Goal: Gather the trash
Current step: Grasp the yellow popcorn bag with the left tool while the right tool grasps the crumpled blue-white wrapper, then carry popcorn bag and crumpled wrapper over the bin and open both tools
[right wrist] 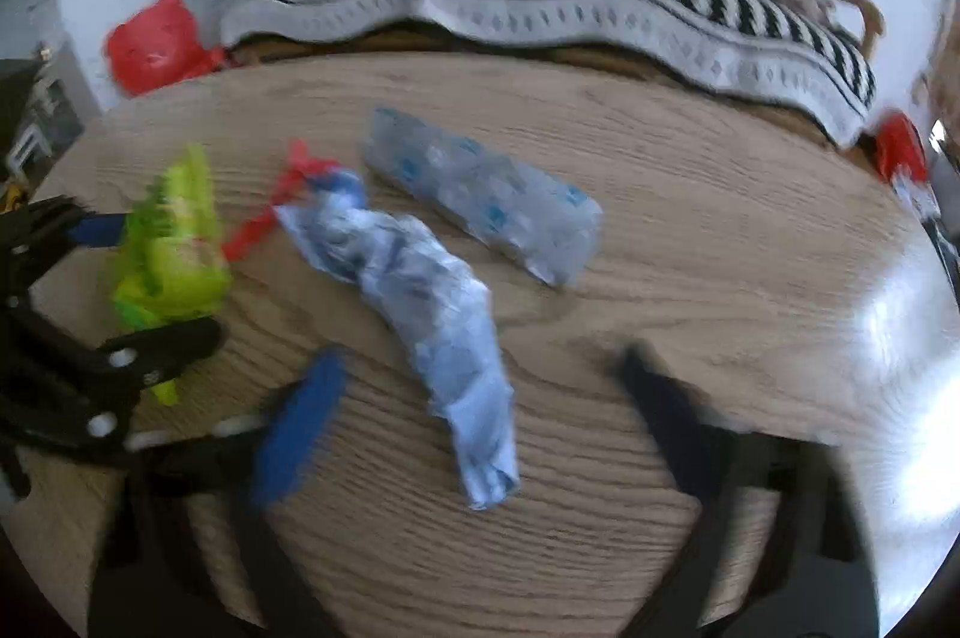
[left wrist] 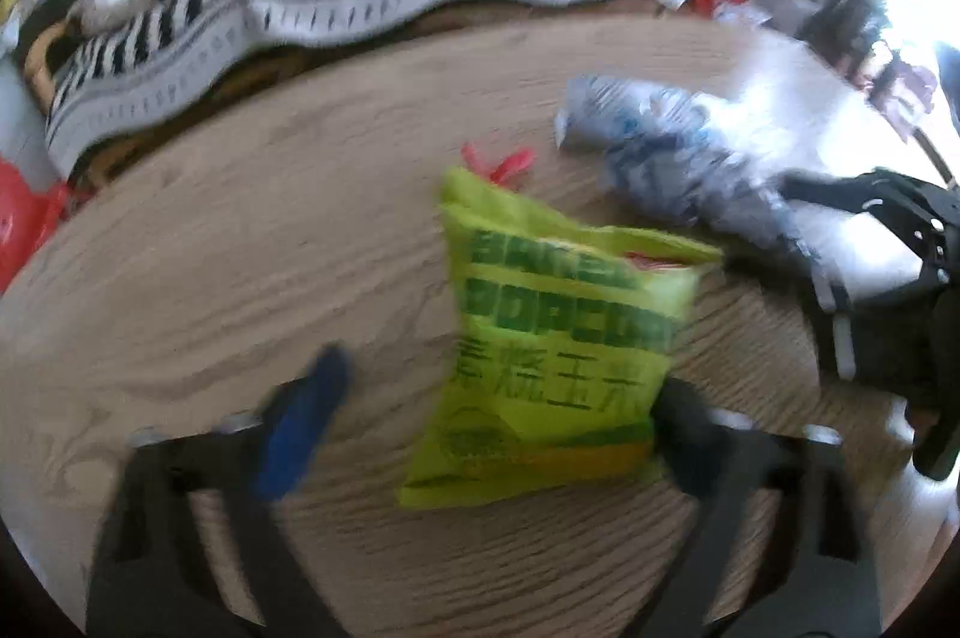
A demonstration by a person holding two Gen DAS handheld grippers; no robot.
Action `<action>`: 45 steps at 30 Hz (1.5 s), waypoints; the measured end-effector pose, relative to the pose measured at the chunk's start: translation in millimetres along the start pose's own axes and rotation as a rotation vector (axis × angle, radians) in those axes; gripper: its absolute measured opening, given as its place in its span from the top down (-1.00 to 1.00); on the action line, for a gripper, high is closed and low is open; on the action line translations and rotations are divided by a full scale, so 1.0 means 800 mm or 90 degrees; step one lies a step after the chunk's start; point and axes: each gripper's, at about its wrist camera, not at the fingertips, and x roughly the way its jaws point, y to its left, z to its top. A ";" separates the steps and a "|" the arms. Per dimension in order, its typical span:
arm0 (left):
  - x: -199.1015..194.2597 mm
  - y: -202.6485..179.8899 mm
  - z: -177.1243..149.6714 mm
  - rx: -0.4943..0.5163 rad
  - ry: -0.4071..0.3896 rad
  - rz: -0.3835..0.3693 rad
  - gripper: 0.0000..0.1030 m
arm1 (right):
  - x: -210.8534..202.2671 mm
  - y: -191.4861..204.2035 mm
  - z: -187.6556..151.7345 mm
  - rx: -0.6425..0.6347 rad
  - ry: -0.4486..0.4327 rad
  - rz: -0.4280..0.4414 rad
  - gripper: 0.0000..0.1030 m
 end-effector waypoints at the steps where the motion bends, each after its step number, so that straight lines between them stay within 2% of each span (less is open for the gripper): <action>1: -0.004 0.005 -0.002 -0.014 -0.010 0.019 0.06 | -0.001 0.002 -0.001 0.003 0.000 -0.006 0.62; 4: -0.013 0.012 -0.008 -0.049 -0.008 0.002 0.11 | -0.007 0.006 -0.009 0.019 -0.005 -0.003 0.62; 8: -0.028 0.006 -0.018 -0.050 -0.002 -0.001 0.11 | -0.028 0.003 -0.014 0.059 -0.029 -0.005 0.62; 14: -0.068 -0.006 -0.021 -0.046 -0.022 -0.001 0.11 | -0.071 0.006 -0.017 0.065 -0.043 -0.016 0.62; 18: -0.105 -0.029 -0.027 -0.027 -0.033 -0.016 0.11 | -0.109 -0.002 -0.029 0.094 -0.055 -0.017 0.62; 23: -0.141 -0.077 -0.036 0.009 -0.041 -0.063 0.10 | -0.168 -0.030 -0.060 0.148 -0.075 -0.032 0.62; 27: -0.161 -0.143 -0.045 0.065 -0.052 -0.111 0.10 | -0.230 -0.070 -0.112 0.194 -0.086 -0.070 0.62; 34: -0.180 -0.298 -0.073 0.175 -0.048 -0.226 0.10 | -0.333 -0.146 -0.221 0.295 -0.097 -0.153 0.62; 40: -0.189 -0.413 -0.110 0.259 -0.015 -0.313 0.10 | -0.423 -0.199 -0.332 0.370 -0.093 -0.228 0.62; 43: -0.182 -0.463 -0.143 0.306 0.023 -0.346 0.10 | -0.446 -0.206 -0.389 0.408 -0.088 -0.237 0.62; 45: -0.172 -0.483 -0.163 0.334 0.052 -0.354 0.10 | -0.442 -0.206 -0.426 0.431 -0.066 -0.227 0.62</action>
